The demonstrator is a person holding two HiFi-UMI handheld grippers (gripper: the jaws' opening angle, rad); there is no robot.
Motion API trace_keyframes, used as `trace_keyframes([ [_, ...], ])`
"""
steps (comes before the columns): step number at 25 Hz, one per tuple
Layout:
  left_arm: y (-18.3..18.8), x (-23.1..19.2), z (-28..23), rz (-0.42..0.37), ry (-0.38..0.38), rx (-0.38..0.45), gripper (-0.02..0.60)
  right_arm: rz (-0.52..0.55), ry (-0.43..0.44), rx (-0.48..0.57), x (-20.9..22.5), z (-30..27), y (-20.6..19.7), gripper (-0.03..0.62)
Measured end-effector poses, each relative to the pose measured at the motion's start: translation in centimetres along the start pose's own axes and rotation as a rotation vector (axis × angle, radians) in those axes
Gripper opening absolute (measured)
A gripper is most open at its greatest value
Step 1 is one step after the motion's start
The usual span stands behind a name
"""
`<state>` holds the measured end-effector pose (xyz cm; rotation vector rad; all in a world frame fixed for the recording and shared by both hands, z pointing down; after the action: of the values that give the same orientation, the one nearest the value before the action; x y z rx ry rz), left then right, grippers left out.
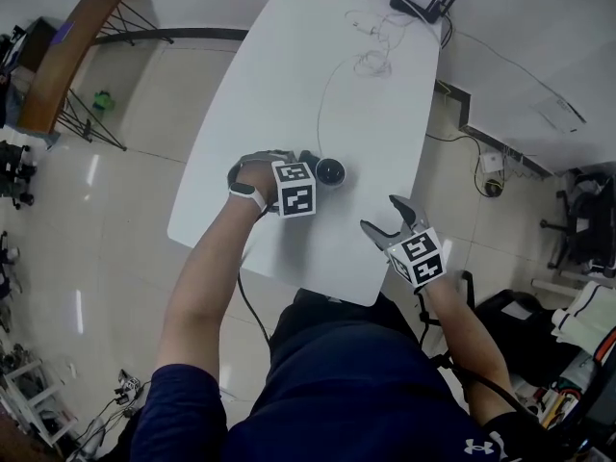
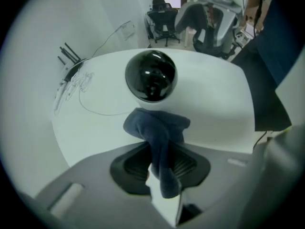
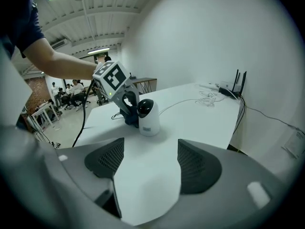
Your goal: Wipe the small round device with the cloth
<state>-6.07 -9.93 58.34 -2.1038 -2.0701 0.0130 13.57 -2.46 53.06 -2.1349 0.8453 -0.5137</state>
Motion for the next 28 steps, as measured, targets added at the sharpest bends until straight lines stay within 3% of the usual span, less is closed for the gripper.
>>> trace_keyframes([
  [4,-0.2,0.1,-0.6,-0.078,0.034,-0.112,0.095,-0.017,0.012,0.020,-0.2,0.3,0.3,0.356],
  [8,-1.2,0.8,-1.4,-0.112,0.012,-0.271,0.095,-0.051,0.039,0.030,-0.6,0.1,0.6,0.351],
  [11,-1.0,1.6,-1.3,-0.038,-0.016,-0.287,0.095,-0.098,0.070,0.041,-1.1,0.4,0.8,0.345],
  [16,-1.7,3.7,1.1,0.385,-0.076,-0.069,0.095,-0.126,0.097,0.076,-1.2,0.5,1.9,0.333],
  [19,-1.5,5.8,3.9,0.560,-0.056,0.079,0.095,-0.137,0.105,0.082,-1.4,0.5,1.8,0.331],
  [22,0.4,5.6,8.5,0.741,0.075,0.302,0.095,-0.153,0.102,0.090,-1.5,0.6,1.6,0.325],
  [25,3.3,3.8,11.7,0.835,0.237,0.495,0.097,-0.166,0.088,0.091,-1.5,0.5,1.4,0.319],
  [28,3.4,2.8,10.7,0.881,0.341,0.513,0.097,-0.172,0.089,0.095,-2.2,-0.1,1.7,0.314],
])
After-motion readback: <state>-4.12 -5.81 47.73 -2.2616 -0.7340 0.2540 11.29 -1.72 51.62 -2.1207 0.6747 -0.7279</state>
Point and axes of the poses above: the fingertips, and each gripper's own axes: z backward along the fingers, x to its right, y out of its top, the point moved 4 cm from there along z, backward along the fingers, and after that the axes turned 3 degrees about x, right-handed, at the moved point
